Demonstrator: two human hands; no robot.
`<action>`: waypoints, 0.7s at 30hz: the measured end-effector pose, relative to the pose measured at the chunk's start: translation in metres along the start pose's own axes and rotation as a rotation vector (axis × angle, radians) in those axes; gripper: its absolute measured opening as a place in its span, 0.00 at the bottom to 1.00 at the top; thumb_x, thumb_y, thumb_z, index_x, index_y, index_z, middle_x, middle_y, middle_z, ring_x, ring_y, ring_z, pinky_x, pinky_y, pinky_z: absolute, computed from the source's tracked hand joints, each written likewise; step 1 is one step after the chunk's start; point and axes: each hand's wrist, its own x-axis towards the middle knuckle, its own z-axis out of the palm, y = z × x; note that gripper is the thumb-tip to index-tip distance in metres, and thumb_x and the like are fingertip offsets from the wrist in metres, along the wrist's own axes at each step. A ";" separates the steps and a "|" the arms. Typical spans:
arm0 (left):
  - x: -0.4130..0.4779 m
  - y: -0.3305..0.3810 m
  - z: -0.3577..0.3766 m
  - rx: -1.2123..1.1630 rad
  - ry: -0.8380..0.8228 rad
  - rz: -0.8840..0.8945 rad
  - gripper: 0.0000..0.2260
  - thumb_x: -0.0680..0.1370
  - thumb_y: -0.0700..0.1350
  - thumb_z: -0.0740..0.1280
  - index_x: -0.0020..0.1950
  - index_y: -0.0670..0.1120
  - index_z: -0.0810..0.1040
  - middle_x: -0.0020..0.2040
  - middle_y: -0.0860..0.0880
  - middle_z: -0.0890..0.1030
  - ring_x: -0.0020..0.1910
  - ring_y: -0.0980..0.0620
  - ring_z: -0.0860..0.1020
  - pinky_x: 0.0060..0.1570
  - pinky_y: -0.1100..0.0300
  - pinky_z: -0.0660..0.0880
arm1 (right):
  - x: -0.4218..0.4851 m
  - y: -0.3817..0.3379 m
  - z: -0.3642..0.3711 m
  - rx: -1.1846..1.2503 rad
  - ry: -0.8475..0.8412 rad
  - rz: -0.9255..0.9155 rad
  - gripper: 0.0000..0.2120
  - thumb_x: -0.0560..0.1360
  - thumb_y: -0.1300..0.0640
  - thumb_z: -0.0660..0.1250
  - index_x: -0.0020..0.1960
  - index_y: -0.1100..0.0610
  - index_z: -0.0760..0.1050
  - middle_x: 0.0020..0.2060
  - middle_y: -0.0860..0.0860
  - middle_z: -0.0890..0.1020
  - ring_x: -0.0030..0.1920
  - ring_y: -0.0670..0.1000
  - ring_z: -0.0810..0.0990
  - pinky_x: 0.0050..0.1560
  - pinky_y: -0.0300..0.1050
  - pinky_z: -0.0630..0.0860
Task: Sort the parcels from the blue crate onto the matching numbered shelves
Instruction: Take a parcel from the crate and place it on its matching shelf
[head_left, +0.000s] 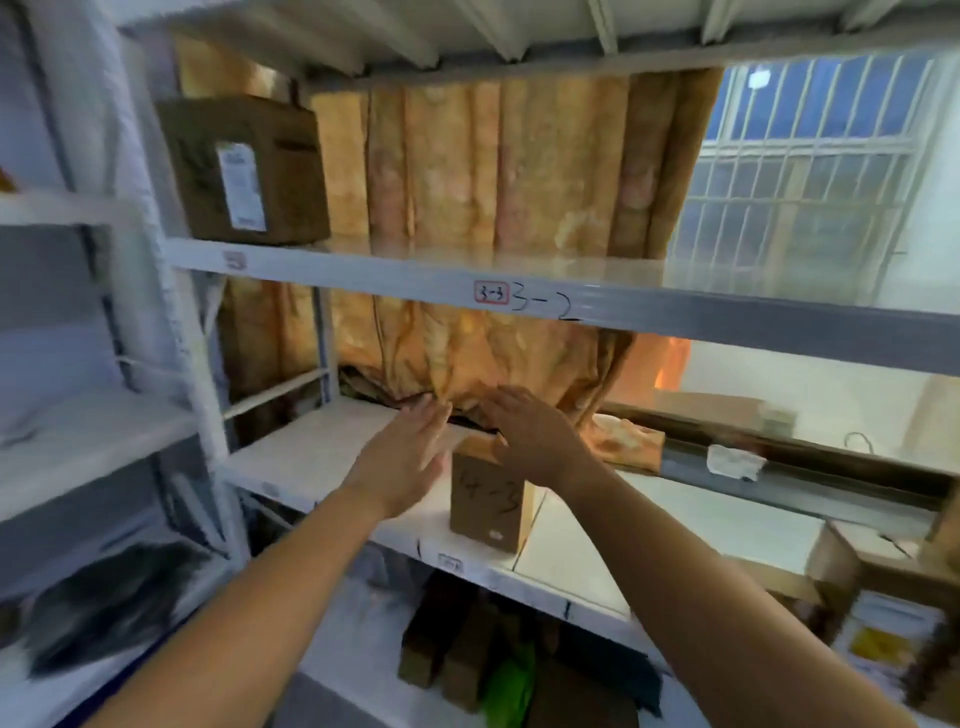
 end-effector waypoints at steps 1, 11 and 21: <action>-0.003 -0.016 -0.023 0.023 0.032 -0.032 0.27 0.81 0.53 0.51 0.78 0.49 0.45 0.79 0.53 0.44 0.77 0.55 0.44 0.73 0.58 0.45 | 0.021 -0.013 -0.016 0.003 0.041 -0.015 0.26 0.79 0.55 0.57 0.75 0.58 0.58 0.75 0.53 0.62 0.75 0.52 0.58 0.74 0.45 0.53; -0.100 -0.195 -0.218 0.335 0.248 -0.461 0.26 0.82 0.51 0.49 0.77 0.44 0.45 0.79 0.48 0.45 0.77 0.51 0.43 0.75 0.55 0.43 | 0.187 -0.183 -0.105 0.219 0.065 -0.155 0.29 0.81 0.49 0.51 0.78 0.58 0.47 0.78 0.53 0.48 0.78 0.52 0.46 0.75 0.46 0.43; -0.279 -0.300 -0.226 0.502 0.050 -0.797 0.27 0.82 0.52 0.48 0.78 0.44 0.44 0.79 0.48 0.46 0.77 0.52 0.45 0.74 0.57 0.42 | 0.227 -0.372 -0.043 0.392 -0.057 -0.375 0.26 0.80 0.51 0.56 0.75 0.60 0.58 0.74 0.57 0.62 0.73 0.59 0.60 0.71 0.52 0.59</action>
